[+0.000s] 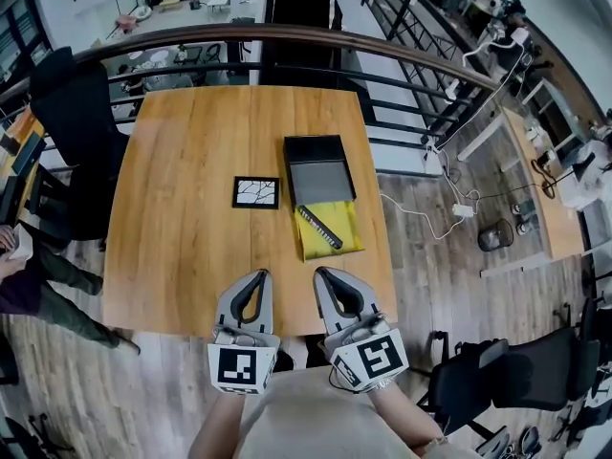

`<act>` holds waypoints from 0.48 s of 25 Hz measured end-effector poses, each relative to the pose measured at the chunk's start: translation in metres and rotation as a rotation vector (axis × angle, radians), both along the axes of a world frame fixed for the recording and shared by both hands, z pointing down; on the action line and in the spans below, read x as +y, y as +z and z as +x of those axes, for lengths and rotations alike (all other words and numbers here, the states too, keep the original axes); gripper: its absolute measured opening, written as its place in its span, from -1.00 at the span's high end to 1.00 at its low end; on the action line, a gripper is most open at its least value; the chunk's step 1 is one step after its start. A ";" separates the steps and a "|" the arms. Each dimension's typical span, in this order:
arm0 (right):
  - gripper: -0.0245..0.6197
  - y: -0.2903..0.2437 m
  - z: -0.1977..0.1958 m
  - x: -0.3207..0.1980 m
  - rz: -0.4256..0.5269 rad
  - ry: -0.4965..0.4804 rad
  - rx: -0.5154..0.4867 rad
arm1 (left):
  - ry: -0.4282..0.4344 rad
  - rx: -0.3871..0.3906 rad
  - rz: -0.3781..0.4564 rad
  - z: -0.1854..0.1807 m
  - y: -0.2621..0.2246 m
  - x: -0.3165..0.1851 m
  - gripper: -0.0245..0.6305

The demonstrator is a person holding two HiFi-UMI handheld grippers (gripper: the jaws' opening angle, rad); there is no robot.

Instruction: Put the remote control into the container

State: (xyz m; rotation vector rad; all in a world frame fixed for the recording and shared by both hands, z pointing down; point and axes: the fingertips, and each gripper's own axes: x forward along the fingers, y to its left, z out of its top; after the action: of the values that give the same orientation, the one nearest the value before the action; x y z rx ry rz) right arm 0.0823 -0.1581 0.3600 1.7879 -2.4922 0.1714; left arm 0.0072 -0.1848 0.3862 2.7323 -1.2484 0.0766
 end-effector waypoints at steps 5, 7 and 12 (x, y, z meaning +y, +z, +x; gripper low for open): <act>0.87 0.000 -0.018 -0.002 -0.005 -0.010 -0.007 | -0.014 -0.025 -0.030 -0.021 0.011 0.001 0.89; 0.87 0.001 -0.021 -0.002 -0.009 -0.010 -0.005 | -0.013 -0.017 -0.027 -0.022 0.010 0.000 0.89; 0.87 0.004 -0.018 -0.001 -0.018 0.006 0.001 | 0.018 -0.005 -0.024 -0.014 0.011 0.002 0.89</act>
State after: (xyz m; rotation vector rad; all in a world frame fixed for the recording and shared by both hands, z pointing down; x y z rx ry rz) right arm 0.0644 -0.1594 0.3644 1.7885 -2.4767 0.1923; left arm -0.0066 -0.1831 0.3974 2.7251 -1.2169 0.0998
